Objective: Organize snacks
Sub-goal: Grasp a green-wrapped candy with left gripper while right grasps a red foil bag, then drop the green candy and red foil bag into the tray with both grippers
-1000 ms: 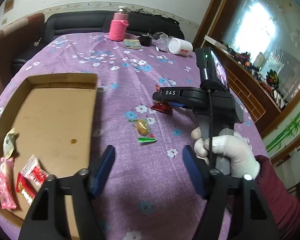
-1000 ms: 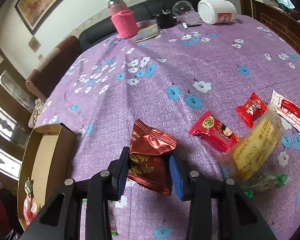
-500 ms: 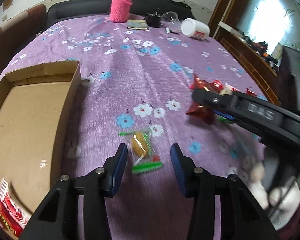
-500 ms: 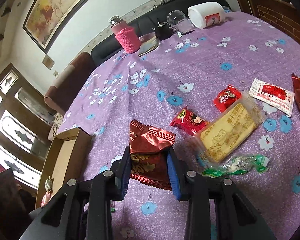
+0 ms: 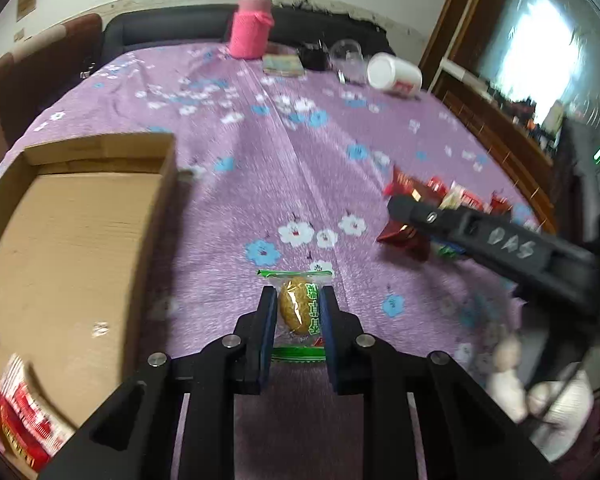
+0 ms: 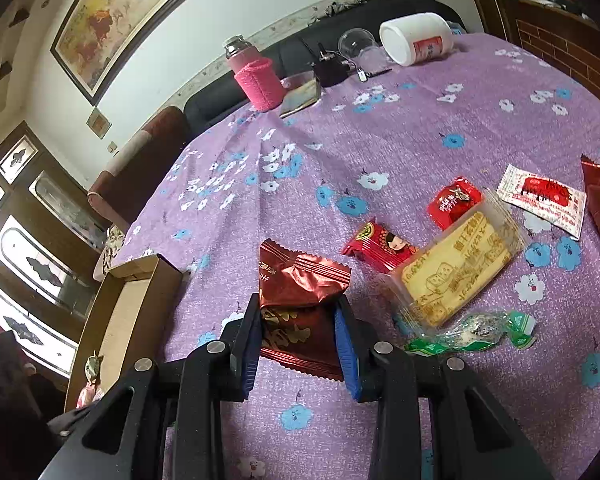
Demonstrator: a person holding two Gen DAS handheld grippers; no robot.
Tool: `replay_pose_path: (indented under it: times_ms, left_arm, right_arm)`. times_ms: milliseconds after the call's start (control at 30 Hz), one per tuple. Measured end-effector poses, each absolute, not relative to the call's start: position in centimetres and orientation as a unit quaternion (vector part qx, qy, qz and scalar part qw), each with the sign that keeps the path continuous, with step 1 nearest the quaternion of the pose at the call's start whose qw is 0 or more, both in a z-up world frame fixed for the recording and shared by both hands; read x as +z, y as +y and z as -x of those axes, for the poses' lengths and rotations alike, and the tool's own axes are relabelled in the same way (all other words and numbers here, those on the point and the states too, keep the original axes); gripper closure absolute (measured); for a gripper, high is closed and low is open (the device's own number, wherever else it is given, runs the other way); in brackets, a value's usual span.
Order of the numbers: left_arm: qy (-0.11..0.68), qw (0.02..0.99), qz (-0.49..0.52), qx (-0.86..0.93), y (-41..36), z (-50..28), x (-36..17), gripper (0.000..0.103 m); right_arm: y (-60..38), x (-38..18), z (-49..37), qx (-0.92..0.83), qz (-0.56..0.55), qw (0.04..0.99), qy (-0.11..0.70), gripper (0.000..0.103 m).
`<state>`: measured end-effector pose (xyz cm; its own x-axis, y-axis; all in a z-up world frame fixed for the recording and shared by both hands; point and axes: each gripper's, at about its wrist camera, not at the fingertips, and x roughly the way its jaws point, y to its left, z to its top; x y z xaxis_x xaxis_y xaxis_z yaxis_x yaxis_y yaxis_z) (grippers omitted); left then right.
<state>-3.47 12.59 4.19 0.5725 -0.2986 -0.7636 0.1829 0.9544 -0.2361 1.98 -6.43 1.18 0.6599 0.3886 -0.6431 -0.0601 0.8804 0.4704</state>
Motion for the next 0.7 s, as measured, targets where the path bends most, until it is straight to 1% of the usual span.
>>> replay_pose_path:
  times_ms: [133,267,367,500,700]
  left_arm:
    - [0.423,0.889,0.106,-0.139,15.6,4.8,6.4,0.082]
    - [0.397,0.900,0.138,-0.111,21.0,6.1,9.1,0.082]
    - [0.386,0.909,0.145,-0.068,25.2,6.1,9.9,0.082]
    - [0.391,0.908,0.151,-0.018,30.0,5.3,9.0,0.082]
    - [0.421,0.891,0.167,0.009,33.7,3.4,6.1,0.082]
  right_arm:
    - [-5.8,2.3,-1.3,0.139,-0.208,0.890,0.381,0.067]
    - [-3.7,4.7,0.2,0.178,-0.193,0.892,0.368,0.067]
    - [-1.1,6.0,0.7,0.216,-0.181,0.884,0.373,0.066]
    - [3.7,6.4,0.4,0.272,-0.168,0.859,0.400,0.066]
    - [11.8,4.6,-0.5,0.313,-0.123,0.825,0.455,0.066]
